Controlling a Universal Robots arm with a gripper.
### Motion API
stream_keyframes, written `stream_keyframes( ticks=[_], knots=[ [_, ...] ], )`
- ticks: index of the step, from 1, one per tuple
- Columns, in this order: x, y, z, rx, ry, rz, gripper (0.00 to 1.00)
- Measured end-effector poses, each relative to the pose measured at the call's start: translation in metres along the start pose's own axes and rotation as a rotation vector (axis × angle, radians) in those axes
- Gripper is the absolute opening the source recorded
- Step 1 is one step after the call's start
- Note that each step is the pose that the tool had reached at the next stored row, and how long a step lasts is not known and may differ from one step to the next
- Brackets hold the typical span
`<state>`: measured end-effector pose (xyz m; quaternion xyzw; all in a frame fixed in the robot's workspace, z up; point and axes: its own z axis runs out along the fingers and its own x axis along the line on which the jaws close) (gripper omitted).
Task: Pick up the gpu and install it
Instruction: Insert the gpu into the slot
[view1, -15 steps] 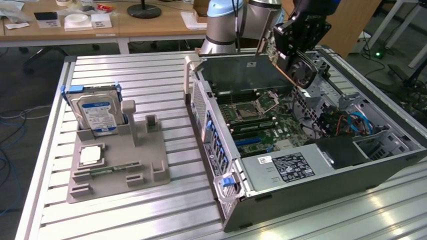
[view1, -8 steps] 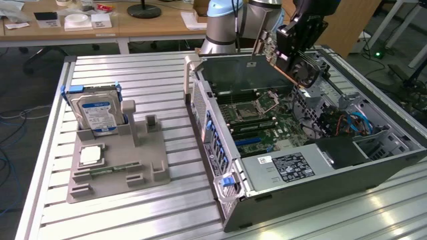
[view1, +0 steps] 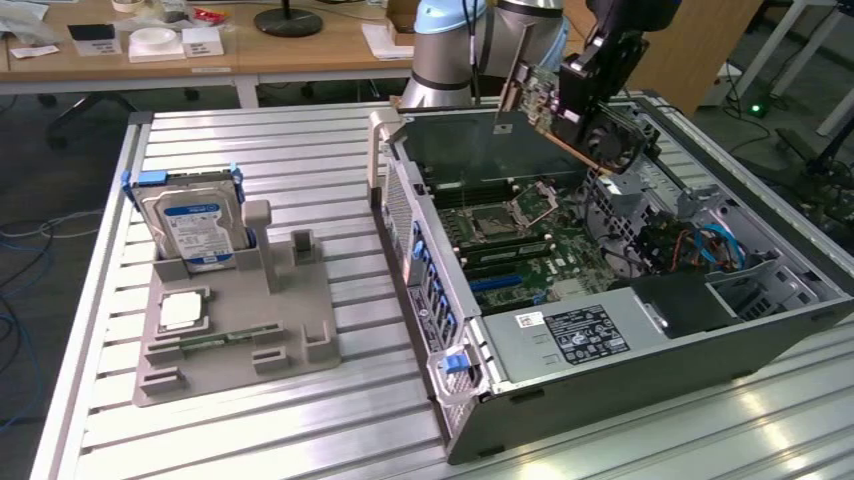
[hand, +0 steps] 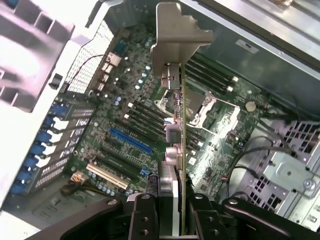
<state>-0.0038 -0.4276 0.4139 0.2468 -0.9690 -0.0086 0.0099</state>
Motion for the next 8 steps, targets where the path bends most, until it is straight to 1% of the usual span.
stream_keyframes(
  ticks=[8],
  knots=[
    [0.0, 0.0, 0.0, 0.0022, 0.0031, -0.144, 0.28]
  ],
)
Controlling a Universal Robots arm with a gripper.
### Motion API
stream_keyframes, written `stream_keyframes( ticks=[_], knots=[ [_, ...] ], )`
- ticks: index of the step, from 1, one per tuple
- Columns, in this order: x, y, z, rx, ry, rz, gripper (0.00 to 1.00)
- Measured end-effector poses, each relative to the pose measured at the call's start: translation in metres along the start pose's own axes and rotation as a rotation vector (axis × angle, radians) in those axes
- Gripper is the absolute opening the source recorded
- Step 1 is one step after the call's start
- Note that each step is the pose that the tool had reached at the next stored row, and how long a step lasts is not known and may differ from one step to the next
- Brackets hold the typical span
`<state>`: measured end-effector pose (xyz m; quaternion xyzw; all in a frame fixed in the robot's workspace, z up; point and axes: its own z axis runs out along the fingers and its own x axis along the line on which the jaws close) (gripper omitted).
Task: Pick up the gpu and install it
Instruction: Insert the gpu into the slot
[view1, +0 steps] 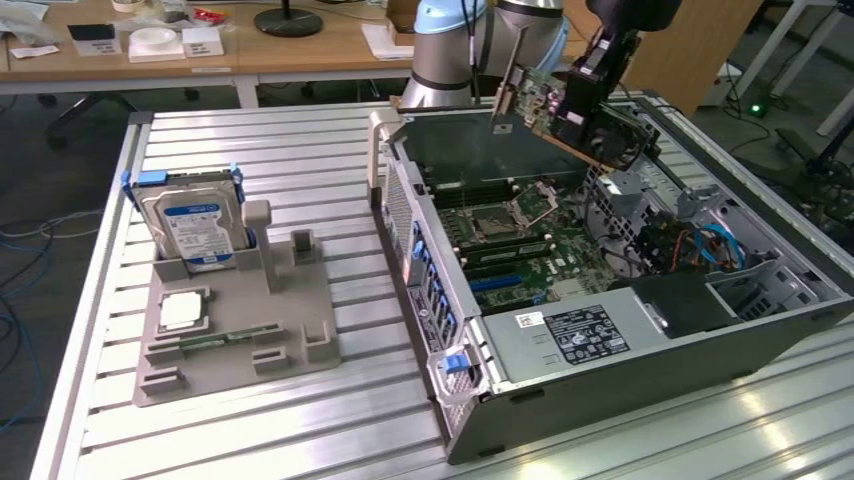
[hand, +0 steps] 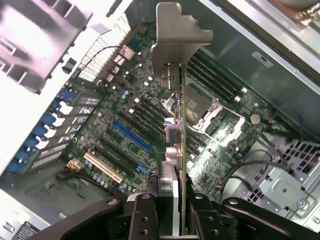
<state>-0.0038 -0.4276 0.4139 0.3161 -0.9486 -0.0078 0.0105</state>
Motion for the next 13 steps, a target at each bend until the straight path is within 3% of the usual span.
stream_keyframes(
  ticks=[13],
  knots=[
    [0.0, 0.0, 0.0, 0.0034, 0.0049, -0.228, 0.28]
  ],
)
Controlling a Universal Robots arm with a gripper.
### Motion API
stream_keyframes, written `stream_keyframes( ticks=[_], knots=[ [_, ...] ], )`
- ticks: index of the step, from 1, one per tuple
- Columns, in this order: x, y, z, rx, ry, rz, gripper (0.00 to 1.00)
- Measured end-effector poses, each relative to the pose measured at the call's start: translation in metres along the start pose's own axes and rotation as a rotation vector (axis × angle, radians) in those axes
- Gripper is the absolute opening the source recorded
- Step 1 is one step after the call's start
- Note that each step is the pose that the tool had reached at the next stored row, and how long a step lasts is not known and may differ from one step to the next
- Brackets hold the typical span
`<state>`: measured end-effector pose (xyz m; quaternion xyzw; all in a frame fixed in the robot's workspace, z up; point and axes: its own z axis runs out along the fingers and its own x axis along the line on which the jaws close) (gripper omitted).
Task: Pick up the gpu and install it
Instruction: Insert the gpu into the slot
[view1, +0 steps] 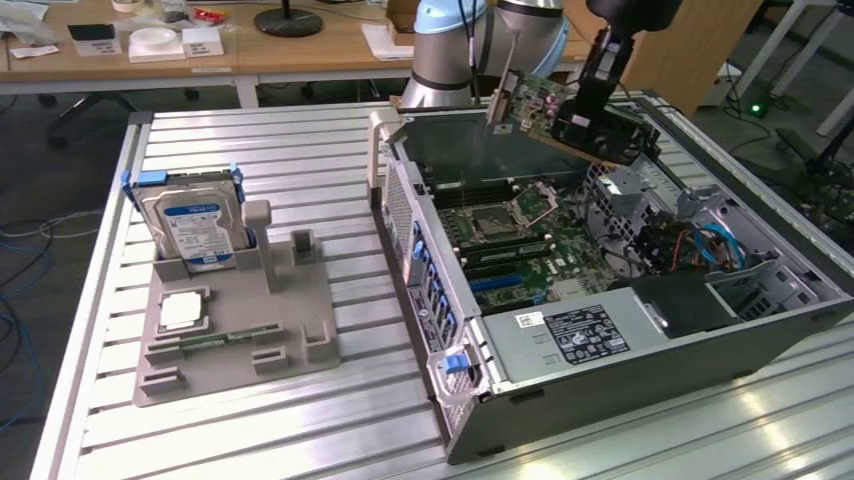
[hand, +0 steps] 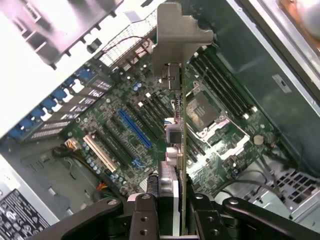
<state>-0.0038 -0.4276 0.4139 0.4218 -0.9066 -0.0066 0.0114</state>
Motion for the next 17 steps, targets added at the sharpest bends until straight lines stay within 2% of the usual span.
stream_keyframes(
  ticks=[11, 13, 17],
  knots=[
    [0.0, 0.0, 0.0004, 0.0043, 0.0027, -0.184, 0.28],
    [0.0, 0.0, 0.0011, 0.0108, -0.0006, -0.21, 0.28],
    [0.0, -0.0001, 0.0027, 0.0291, -0.0103, -0.238, 0.28]
  ],
)
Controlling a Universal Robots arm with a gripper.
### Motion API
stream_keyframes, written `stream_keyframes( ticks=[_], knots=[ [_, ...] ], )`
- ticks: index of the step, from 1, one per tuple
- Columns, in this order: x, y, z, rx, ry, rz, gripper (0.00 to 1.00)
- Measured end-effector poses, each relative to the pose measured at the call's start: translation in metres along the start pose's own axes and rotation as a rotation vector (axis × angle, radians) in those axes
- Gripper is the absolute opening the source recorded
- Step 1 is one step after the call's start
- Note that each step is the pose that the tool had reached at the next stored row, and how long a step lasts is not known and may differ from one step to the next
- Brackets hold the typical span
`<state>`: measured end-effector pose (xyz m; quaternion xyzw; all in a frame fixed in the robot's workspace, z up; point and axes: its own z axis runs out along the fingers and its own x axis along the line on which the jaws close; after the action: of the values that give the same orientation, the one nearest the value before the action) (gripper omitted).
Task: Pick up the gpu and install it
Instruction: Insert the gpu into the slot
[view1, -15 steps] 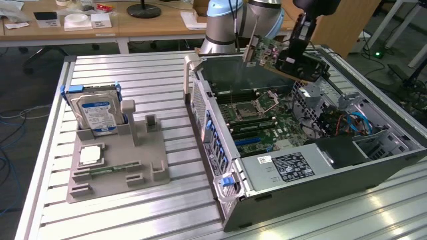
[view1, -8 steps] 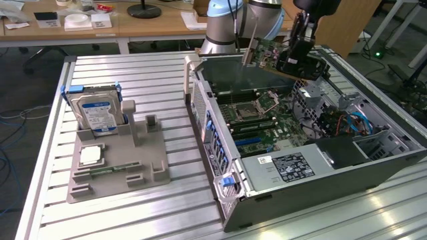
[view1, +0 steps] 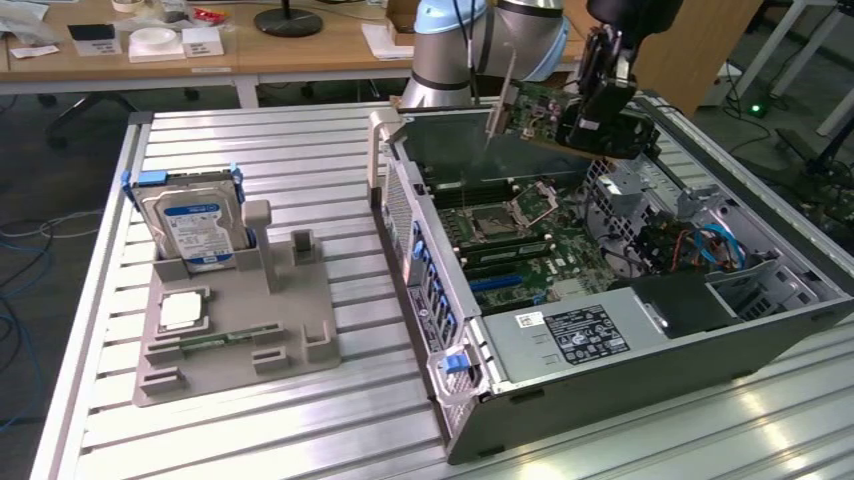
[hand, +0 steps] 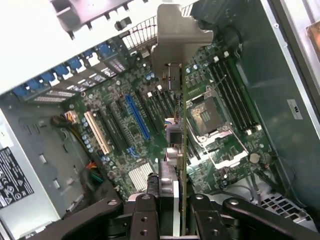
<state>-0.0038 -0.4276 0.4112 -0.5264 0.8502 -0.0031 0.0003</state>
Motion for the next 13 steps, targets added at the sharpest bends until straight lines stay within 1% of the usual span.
stream_keyframes(
  ticks=[1, 7, 8, 12, 13],
  knots=[
    [0.0, -0.0001, 0.0006, 0.0012, -0.0008, -0.012, 0.28],
    [0.0, 0.0, 0.0044, 0.0031, -0.0021, -0.121, 0.28],
    [0.0, 0.0001, 0.0048, 0.0044, -0.0028, -0.137, 0.28],
    [0.0, 0.0, 0.0062, 0.0137, -0.0053, -0.182, 0.28],
    [0.0, -0.0001, 0.0068, 0.0152, -0.0058, -0.194, 0.28]
  ],
)
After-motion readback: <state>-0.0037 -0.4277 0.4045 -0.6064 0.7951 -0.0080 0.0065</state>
